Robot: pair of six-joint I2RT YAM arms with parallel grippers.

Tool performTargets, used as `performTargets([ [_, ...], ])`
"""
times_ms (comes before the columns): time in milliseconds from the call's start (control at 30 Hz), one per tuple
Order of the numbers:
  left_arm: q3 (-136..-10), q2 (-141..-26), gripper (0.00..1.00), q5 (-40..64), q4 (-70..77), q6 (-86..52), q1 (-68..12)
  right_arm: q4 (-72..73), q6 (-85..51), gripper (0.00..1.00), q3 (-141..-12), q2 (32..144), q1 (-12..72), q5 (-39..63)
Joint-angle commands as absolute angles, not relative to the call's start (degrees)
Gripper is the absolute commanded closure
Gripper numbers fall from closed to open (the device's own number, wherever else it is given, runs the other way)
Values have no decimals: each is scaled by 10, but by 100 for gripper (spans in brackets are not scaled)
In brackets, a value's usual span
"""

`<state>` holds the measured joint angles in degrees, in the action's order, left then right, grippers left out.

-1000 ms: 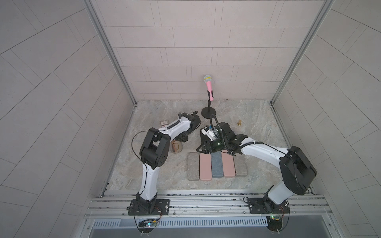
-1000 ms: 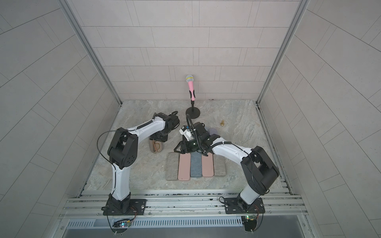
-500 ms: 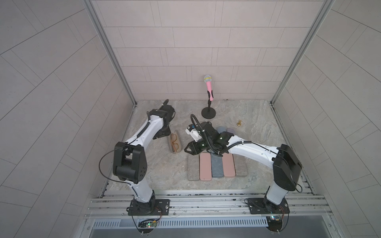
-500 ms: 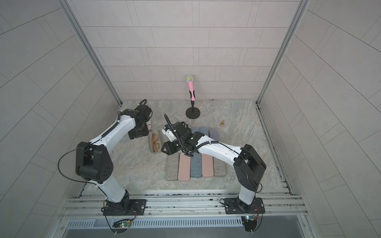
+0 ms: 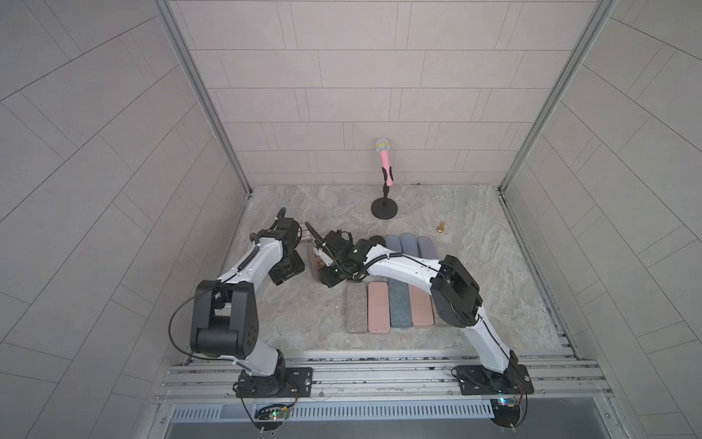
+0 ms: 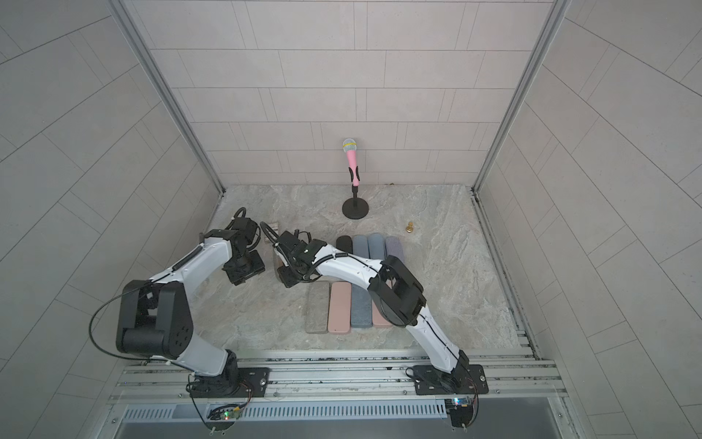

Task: Close the glasses case
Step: Adjust the glasses case.

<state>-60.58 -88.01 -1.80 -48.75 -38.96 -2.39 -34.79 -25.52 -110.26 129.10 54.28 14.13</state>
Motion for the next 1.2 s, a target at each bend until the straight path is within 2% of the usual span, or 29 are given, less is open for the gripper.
performTargets([
  [0, -592, -850, 47, -4, -472, -391, -3, -388, -247, 68, -1148, 1309, 546, 111],
  [500, -564, -813, 47, 12, -473, -391, 17, -417, -232, 70, -1268, 1399, 538, 107],
  [1167, -558, -823, 47, 15, -472, -385, 29, -433, -224, 69, -1344, 1464, 515, 143],
])
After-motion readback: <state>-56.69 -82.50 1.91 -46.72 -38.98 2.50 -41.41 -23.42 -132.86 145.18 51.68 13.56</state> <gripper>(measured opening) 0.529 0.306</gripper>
